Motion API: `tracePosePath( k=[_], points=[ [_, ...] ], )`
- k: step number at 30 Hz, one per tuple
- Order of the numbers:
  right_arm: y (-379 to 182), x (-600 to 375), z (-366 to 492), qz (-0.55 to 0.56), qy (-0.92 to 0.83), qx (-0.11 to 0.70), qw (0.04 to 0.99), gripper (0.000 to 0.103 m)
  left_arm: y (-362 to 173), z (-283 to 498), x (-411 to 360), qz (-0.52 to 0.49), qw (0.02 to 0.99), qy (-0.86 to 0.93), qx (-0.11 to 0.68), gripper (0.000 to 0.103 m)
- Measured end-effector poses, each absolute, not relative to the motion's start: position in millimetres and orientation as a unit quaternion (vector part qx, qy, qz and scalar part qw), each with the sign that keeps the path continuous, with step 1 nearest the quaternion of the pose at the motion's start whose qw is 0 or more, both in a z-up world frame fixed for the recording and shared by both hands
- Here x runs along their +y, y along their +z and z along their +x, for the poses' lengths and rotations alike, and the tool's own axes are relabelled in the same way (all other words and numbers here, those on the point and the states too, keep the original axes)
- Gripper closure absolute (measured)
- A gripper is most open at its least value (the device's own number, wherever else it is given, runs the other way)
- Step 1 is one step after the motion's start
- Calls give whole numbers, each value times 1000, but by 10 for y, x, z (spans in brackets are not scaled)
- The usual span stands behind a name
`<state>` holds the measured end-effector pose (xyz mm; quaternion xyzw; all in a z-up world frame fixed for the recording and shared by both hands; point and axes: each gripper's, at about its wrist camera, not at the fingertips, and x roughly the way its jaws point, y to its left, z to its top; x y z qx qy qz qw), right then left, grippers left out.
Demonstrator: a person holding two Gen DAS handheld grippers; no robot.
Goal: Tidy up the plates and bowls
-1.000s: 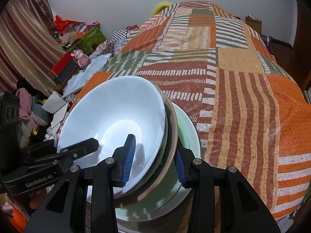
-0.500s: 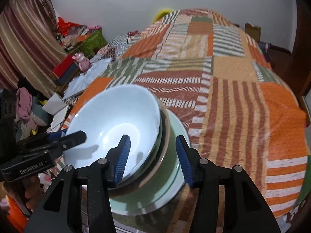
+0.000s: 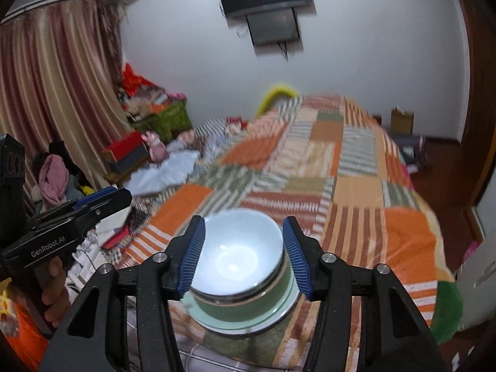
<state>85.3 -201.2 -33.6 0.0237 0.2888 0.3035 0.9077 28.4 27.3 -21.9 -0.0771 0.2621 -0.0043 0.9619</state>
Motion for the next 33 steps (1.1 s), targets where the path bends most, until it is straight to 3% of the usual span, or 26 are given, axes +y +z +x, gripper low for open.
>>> tracePosePath(
  k=[6, 9, 15, 21, 33],
  points=[
    [-134, -2025, 646, 19, 306, 236, 922, 40, 38, -27, 209, -64, 977, 1, 202, 34],
    [-86, -2034, 556, 16, 298, 211, 931, 24, 96, -124, 188, -57, 982, 6, 180, 22],
    [-48, -2079, 483, 25, 293, 190, 937, 17, 161, -278, 155, -45, 988, 15, 150, 5],
    [-27, -2107, 368, 26, 274, 165, 947, 1, 170, -374, 119, -38, 990, 16, 138, 1],
    [-4, -2170, 281, 42, 260, 156, 952, 0, 127, -392, 123, -39, 989, 9, 139, 1]
  ],
)
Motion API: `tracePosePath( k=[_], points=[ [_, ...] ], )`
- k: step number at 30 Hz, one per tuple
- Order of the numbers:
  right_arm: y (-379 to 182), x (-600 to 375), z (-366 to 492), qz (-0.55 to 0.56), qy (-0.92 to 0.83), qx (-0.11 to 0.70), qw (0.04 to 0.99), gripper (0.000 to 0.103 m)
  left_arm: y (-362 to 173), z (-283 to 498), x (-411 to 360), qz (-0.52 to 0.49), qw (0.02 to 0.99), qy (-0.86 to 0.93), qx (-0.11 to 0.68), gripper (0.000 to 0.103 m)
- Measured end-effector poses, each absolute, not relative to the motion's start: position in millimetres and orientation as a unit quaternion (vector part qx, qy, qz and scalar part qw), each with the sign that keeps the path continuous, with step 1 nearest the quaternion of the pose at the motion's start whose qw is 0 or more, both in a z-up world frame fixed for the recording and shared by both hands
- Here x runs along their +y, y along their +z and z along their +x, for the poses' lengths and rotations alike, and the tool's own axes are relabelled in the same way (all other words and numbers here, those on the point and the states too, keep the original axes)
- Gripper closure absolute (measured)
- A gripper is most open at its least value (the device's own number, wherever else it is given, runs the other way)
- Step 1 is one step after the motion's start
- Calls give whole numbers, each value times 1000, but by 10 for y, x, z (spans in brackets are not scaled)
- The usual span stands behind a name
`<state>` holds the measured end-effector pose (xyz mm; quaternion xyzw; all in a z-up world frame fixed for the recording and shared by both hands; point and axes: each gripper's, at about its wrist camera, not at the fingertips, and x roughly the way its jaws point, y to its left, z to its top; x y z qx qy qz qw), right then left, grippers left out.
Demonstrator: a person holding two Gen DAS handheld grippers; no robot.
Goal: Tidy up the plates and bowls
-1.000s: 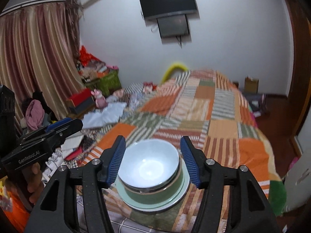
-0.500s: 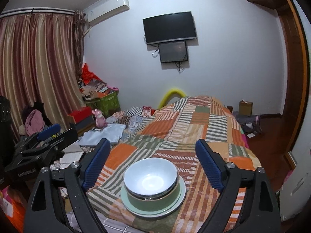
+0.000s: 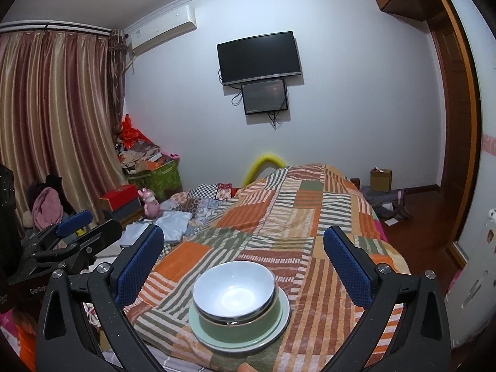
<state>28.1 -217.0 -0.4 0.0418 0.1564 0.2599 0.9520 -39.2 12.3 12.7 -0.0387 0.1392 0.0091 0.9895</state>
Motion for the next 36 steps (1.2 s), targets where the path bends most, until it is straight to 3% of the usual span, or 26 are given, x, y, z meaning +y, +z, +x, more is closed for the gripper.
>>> tracePosePath(
  k=[36],
  points=[
    [43, -2219, 290, 37, 247, 155, 956, 0, 81, -315, 76, -44, 987, -1, 152, 1]
  ],
)
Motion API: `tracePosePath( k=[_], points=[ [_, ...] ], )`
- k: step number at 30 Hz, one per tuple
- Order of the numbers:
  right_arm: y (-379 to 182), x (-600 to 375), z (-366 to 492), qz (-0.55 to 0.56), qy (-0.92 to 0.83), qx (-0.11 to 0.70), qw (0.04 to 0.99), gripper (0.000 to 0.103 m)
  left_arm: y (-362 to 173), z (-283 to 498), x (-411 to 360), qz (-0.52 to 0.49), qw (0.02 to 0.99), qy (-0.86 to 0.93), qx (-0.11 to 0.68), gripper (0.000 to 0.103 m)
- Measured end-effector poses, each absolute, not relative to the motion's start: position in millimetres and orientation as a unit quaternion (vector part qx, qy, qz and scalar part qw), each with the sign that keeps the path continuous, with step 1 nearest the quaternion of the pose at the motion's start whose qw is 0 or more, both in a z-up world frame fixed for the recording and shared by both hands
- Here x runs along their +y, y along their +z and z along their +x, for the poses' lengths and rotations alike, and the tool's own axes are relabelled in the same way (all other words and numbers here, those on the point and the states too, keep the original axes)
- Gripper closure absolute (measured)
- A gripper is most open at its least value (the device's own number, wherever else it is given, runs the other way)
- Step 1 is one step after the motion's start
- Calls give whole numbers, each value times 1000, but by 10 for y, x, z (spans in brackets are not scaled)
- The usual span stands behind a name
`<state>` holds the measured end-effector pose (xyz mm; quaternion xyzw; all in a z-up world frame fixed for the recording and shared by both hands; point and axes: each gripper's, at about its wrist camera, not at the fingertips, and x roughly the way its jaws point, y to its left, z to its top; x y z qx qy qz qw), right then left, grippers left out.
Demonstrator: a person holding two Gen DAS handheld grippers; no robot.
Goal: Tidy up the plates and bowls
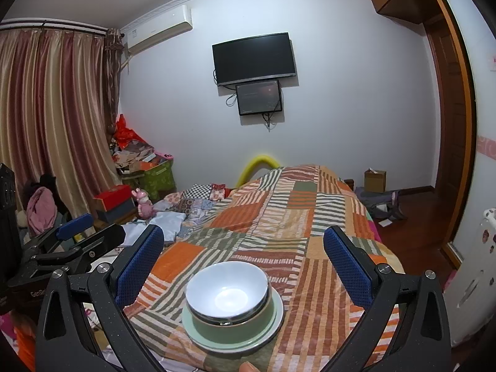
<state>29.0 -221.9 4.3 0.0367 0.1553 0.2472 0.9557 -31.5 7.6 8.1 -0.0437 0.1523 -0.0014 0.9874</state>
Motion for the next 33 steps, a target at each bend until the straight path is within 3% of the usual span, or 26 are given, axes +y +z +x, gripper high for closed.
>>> tracePosePath(
  k=[33],
  points=[
    [-3, -2246, 365, 29, 243, 160, 956, 0, 84, -285, 16, -38, 988, -7, 148, 1]
  ],
)
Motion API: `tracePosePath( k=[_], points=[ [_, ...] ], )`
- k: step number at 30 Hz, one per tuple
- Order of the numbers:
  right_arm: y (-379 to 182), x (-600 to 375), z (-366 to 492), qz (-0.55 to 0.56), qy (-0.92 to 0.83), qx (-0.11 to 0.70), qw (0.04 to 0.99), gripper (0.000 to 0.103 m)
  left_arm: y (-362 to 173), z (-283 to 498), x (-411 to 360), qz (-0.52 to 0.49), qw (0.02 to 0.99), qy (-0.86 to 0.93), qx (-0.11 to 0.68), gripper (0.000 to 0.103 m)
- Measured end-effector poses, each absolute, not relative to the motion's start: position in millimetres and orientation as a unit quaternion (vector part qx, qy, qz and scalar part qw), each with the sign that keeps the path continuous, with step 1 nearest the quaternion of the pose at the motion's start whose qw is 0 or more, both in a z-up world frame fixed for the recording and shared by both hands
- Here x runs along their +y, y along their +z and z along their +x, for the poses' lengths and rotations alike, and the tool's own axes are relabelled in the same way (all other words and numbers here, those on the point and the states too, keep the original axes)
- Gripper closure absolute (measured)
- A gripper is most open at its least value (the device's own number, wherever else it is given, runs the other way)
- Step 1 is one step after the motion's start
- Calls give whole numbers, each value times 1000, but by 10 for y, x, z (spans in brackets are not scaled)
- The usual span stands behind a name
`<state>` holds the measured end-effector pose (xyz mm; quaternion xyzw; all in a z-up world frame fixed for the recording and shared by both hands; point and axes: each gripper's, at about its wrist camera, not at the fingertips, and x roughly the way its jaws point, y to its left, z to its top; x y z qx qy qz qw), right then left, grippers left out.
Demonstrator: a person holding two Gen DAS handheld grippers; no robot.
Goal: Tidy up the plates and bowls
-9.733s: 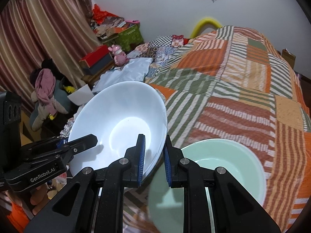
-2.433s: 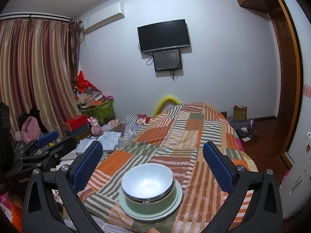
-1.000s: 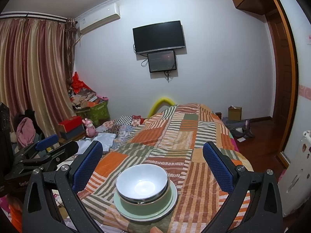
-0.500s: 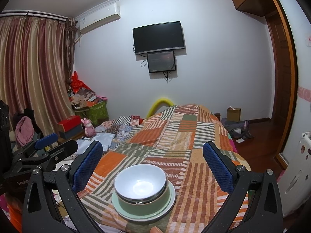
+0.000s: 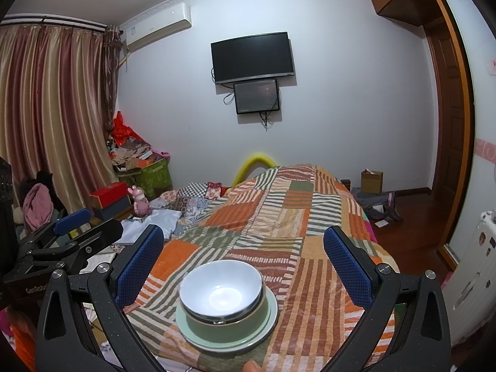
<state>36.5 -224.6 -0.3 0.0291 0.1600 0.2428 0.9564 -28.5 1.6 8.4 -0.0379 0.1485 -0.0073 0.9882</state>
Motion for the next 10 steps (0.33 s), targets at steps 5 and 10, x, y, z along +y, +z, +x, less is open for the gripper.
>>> tracePosePath(
  k=[5, 10],
  points=[
    [-23, -2235, 391, 28, 244, 165, 955, 0, 72, -281, 23, -37, 988, -3, 147, 1],
    [-52, -2224, 430, 26, 243, 170, 955, 0, 50, -254, 55, -43, 988, -4, 149, 1]
  ],
)
